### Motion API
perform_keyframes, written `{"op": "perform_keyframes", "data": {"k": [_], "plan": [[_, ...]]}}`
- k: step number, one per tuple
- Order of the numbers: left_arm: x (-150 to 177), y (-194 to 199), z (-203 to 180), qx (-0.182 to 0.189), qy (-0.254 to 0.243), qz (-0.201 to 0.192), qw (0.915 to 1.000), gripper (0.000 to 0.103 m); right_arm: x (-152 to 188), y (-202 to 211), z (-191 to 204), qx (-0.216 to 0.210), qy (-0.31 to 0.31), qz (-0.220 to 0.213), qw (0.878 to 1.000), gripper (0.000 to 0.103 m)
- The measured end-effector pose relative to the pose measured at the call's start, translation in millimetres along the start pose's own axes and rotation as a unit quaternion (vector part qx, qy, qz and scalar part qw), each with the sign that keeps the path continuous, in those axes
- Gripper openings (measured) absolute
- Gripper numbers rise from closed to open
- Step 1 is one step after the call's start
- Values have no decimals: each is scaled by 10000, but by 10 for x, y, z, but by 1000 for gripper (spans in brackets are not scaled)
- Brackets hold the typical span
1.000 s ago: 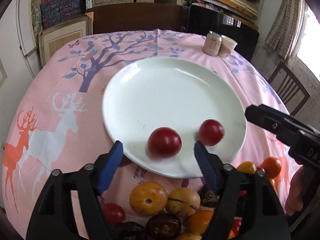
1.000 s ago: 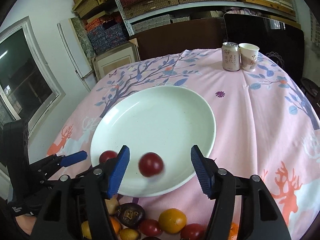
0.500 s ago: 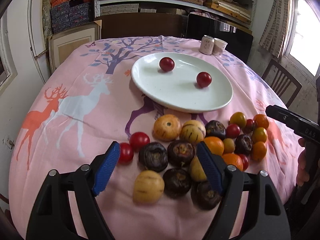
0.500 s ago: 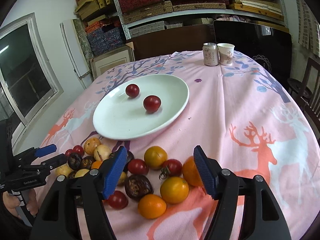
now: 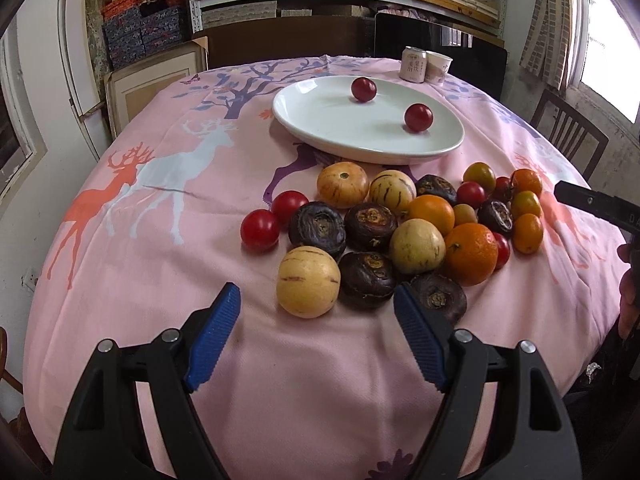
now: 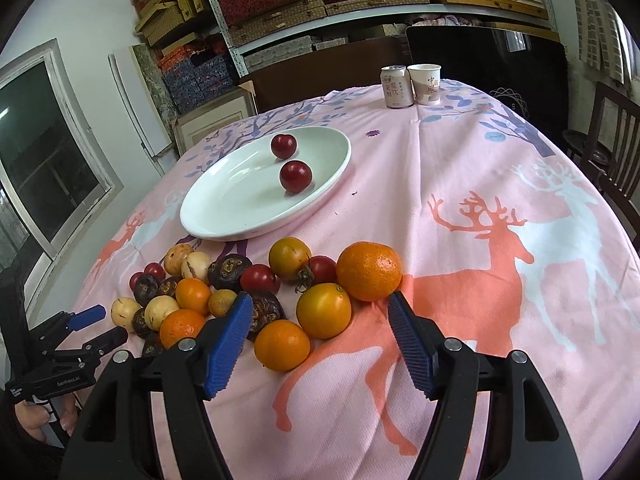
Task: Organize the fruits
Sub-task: 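Grasp the pale yellow pepino melon with the left tool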
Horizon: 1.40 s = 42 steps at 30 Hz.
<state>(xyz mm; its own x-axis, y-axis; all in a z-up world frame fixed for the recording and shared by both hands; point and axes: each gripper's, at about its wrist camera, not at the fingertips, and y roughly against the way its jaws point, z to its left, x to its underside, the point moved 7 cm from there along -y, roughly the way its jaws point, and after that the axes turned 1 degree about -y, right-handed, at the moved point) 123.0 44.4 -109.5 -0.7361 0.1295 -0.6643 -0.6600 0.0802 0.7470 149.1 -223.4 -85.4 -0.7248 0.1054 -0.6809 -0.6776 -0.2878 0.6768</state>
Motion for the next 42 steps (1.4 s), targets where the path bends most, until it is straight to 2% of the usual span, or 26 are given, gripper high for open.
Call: {"op": "perform_keyframes", "data": {"k": [3,6,7,8,10,16,22,31,39,42], "plan": [[-21,-5,2,1,7,-36,10000,75,20,48,-25,39,13,-38,10000,71],[-2,-50,11,-29,-31,16,10000,55,38,87,-68,91,-6,-69,9999,71],[2,-60,36,-3,25,-2,10000,44,48,94,-87,101,-29,-68,9999,71],[2,-72,75,0,88,-16,10000,40,56,95,-101,108,-45,-61,9999,71],[16,-130,140,44,219,50,9997,39,75,92,-125,115,-76,-35,9999,71],[35,-226,132,-16,175,128,9998,38,83,98,-145,130,-83,-56,9999,71],[17,-379,195,-64,309,167,9994,41,143,48,-125,112,-20,116,9999,71],[31,-272,231,140,438,-80,9989,38,315,-96,156,87,744,423,9963,71],[55,-127,186,219,436,-139,9987,38,329,-233,343,43,968,522,9939,58],[75,-119,168,243,431,-117,9987,38,327,-286,370,99,1041,519,9932,57]]}}
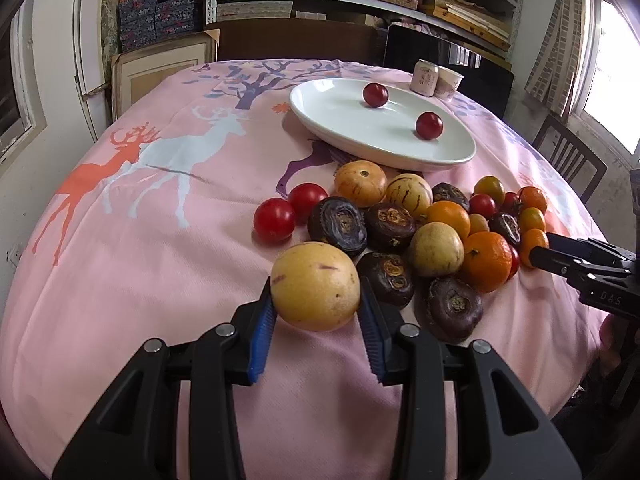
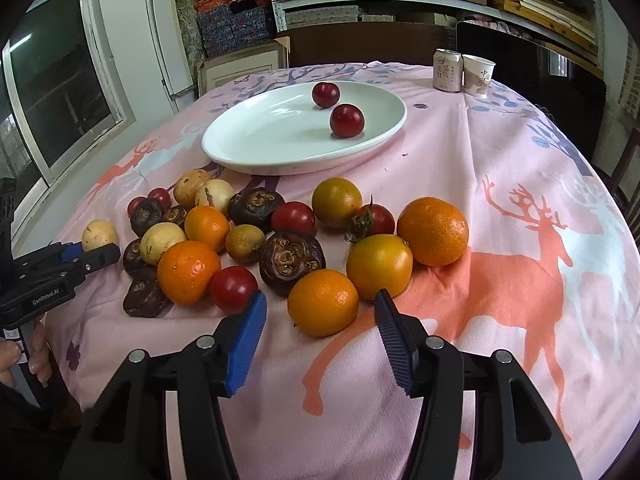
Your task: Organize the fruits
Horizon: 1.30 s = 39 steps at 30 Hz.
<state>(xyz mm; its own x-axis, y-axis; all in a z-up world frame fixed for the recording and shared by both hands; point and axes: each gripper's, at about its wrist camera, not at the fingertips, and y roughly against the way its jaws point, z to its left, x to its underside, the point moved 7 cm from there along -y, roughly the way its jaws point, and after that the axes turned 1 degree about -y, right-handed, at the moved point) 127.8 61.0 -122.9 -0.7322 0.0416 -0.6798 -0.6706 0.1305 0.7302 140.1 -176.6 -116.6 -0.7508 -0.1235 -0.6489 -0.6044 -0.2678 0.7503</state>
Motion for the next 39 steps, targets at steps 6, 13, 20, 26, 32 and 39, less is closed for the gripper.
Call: {"op": "perform_keyframes", "data": {"k": [6,13,20,26,32,39], "plan": [[17,6,-15,16,1,12,10000,38,2,-7,12,-12,17,52,10000,47],[61,-27,-27,4,10,71,10000,38,35,-42,3,-63,-53,147,9999,46],[67,-31,-15,6,19,96,10000,38,26,-82,-16,-10,-26,145,9999,38],[74,-41,-24,9,6,117,9999,38,19,-86,-35,-20,-28,122,9999,38],[79,-48,-24,16,9,136,9999,38,30,-87,-32,-47,-86,97,9999,38],[83,-50,-23,31,20,158,9999,38,28,-81,-35,-73,-141,96,9998,38]]}}
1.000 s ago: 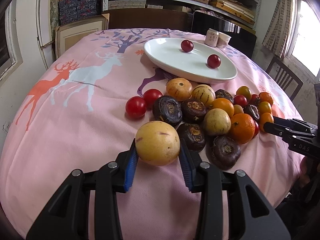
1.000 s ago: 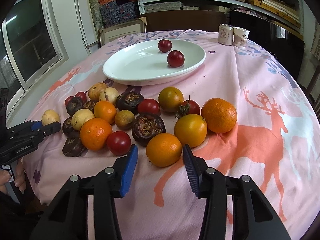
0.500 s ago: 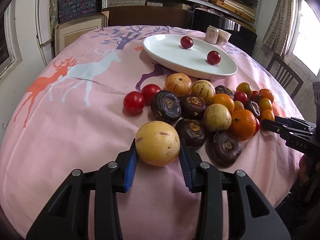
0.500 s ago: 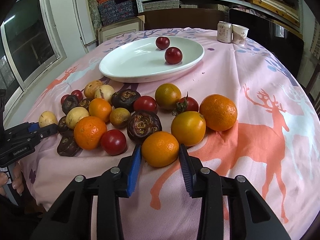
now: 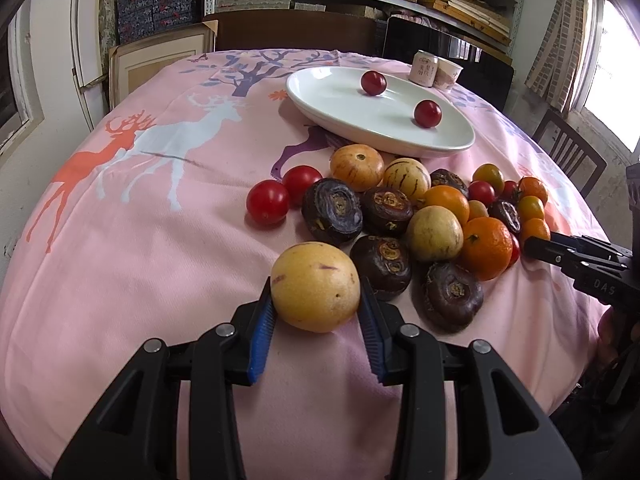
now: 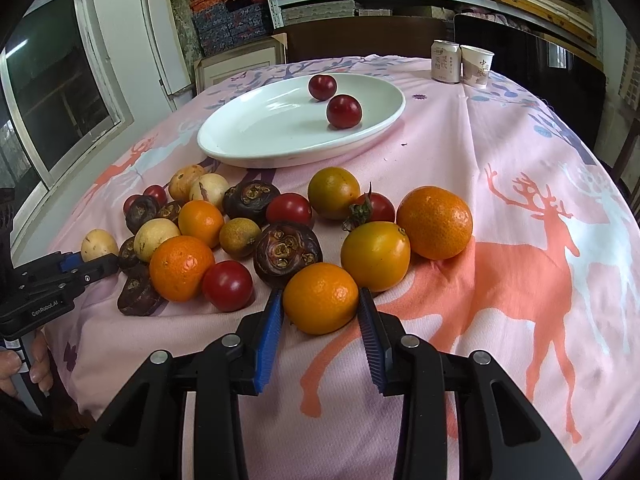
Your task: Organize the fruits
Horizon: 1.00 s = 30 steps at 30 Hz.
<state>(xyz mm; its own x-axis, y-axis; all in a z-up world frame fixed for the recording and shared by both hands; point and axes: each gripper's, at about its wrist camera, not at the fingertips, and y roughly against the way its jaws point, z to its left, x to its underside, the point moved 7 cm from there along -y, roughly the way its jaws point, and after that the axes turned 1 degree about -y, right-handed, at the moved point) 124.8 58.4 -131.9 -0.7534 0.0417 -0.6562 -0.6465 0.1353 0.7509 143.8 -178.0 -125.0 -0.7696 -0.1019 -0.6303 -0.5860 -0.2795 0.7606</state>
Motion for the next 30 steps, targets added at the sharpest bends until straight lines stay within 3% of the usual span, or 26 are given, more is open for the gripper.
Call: {"op": "perform_keyframes", "data": {"k": [20,30], "plan": [[-26,53,-28,26,-7,-67,10000,38,-77,243,-7,-117,-59,-245,9996,38],[-408,272,-158,75,-264,-361,9990,38,-472,716,-255,150,-150,-926,9955,38]]}}
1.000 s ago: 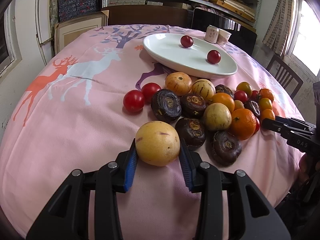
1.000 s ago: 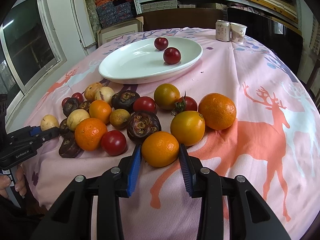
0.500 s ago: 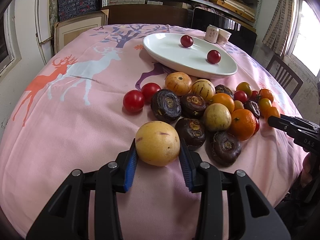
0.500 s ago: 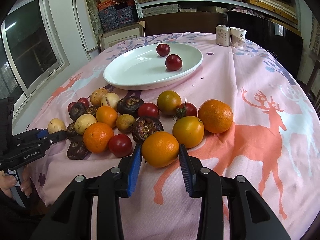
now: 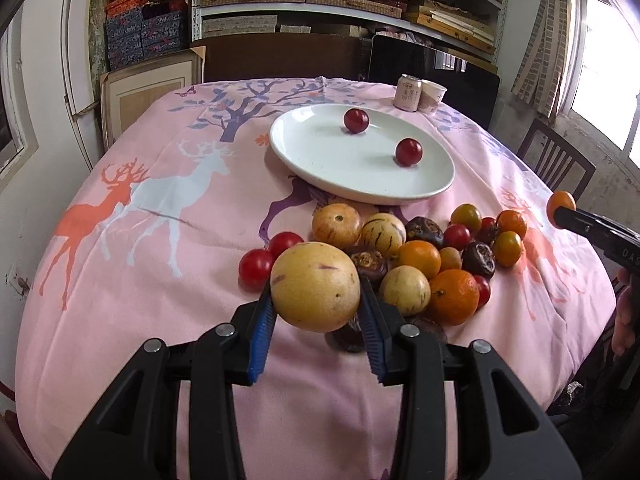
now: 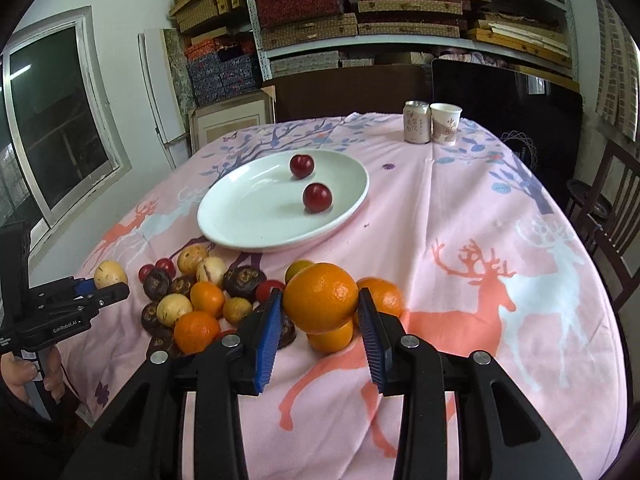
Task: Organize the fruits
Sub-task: 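Set the pepino on the plate with the left tool while the right tool places the orange fruit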
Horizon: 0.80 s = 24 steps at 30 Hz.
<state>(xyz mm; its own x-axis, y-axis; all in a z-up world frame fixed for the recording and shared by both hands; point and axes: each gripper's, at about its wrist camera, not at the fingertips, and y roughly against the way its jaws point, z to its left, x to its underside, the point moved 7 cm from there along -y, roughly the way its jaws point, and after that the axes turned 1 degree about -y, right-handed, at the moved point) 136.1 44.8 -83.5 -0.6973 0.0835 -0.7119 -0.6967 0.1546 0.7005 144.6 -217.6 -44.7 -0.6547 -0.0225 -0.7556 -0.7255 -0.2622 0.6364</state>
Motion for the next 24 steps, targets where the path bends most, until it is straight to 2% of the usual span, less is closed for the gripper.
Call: {"op": "perform_keyframes", "data": {"k": [6,11,16,24], "plan": [[-380,-64,-141,-6,-253,-113,9996,39,-372,-14,-55,92,89,-202,9997,38],[-685,-363,-185,-64,-323,-35,9995,39,-676,-216,42,-40,140,-218,9997,38],[-897,-712,-174,-95,-275,145,9995,39,-870,-564,182,-95,235,-64,9997,38],[-1062,-1254,-73,-152,-155,571,9981,39,-1021,-1200,385,-170,404,328,9985,38]]}}
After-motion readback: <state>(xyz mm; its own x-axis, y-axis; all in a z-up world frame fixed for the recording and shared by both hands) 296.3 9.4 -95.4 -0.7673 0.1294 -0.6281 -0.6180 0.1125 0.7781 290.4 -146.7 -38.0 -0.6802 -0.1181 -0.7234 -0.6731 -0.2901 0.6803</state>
